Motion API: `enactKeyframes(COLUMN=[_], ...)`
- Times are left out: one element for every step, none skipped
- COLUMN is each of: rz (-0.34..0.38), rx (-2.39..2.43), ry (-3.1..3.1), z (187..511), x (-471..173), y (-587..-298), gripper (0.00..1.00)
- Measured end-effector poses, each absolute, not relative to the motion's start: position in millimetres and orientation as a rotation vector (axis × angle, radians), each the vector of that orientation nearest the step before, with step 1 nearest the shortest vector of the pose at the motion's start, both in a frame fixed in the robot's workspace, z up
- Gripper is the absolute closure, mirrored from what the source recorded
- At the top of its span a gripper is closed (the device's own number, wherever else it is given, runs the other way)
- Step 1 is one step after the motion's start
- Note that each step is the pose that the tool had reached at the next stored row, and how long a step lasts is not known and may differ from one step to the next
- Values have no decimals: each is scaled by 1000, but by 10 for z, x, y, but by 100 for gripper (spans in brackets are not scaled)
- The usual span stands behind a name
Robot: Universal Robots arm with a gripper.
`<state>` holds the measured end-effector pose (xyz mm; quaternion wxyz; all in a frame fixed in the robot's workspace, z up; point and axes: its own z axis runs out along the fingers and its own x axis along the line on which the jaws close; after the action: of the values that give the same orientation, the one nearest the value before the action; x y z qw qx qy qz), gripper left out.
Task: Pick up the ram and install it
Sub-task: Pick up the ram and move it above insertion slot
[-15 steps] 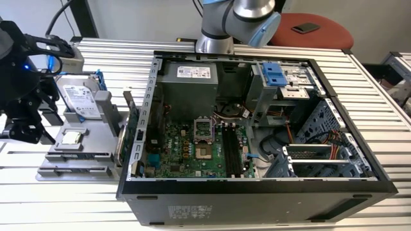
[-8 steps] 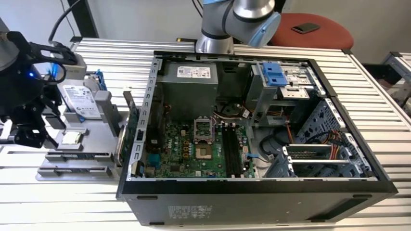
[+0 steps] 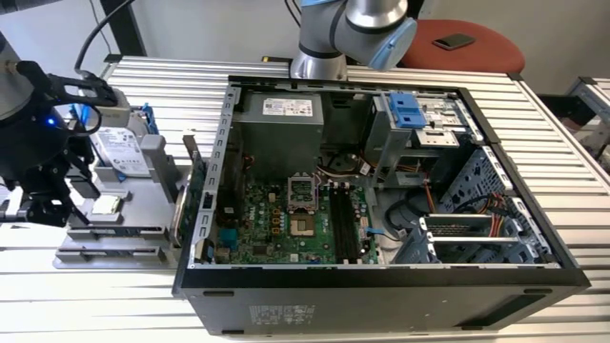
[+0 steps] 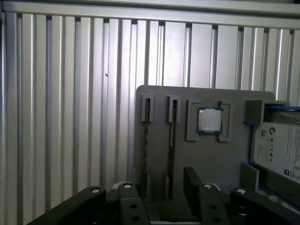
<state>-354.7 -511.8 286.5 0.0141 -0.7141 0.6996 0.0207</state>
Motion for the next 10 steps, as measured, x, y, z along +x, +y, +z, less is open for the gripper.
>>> enactKeyframes(rz=[64,64,64,64,65,64,64,64,64,64], rx=[-2223,-2224,-2224,-2224,-2224,-2224,-2224,-2224,-2224,-2224], ry=[2179,2178,2179,2179,2179,2179,2179,2179,2179,2178], z=[2852,2838,2825,2813,2799,2786,2772,2759,2746,2733], x=[-3547,-3547,-3547,-3547,-3547,-3547,-3547,-3547,-3547,-3546], y=[-5122,-5126,-5131,-5136,-5141,-5147,-5153,-5158,-5165,-5172], gripper=[0,0,0,0,0,0,0,0,0,0])
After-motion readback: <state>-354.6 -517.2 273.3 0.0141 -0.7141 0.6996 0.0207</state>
